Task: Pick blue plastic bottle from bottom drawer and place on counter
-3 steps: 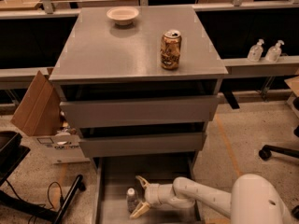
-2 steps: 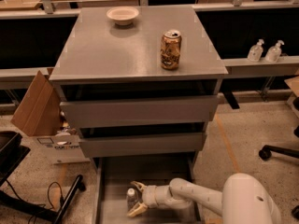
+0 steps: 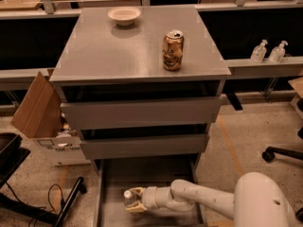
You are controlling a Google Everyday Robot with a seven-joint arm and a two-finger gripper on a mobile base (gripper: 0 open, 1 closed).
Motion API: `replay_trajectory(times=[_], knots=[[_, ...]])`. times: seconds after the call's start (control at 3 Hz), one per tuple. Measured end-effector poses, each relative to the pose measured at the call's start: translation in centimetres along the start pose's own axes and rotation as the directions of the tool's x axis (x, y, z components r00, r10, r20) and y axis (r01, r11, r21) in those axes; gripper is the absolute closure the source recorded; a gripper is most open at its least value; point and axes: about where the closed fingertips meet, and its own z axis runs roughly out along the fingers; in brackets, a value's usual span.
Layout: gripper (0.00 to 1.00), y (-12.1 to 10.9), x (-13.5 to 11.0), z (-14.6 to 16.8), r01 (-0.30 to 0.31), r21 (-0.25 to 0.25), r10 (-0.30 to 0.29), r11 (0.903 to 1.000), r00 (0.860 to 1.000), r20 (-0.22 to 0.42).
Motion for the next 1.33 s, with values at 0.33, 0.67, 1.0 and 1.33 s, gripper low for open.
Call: replay_trajectory(times=[0.33,0.67,1.0,1.33], knots=[[0.95,0.3,-5.9,-4.2,-0.039,0.043,0.04,0.9983,0.999,-0.022],[1.0,3.1,-12.9,-8.2,-0.155,0.035,0.155,0.9873,0.988,-0.008],[1.0,7.4,-20.5,-11.8,-0.274,0.033,0.274,0.9611,0.962,0.016],[1.0,9.6,-28.6,-15.6,-0.326,0.032,0.324,0.9448,0.944,0.054]])
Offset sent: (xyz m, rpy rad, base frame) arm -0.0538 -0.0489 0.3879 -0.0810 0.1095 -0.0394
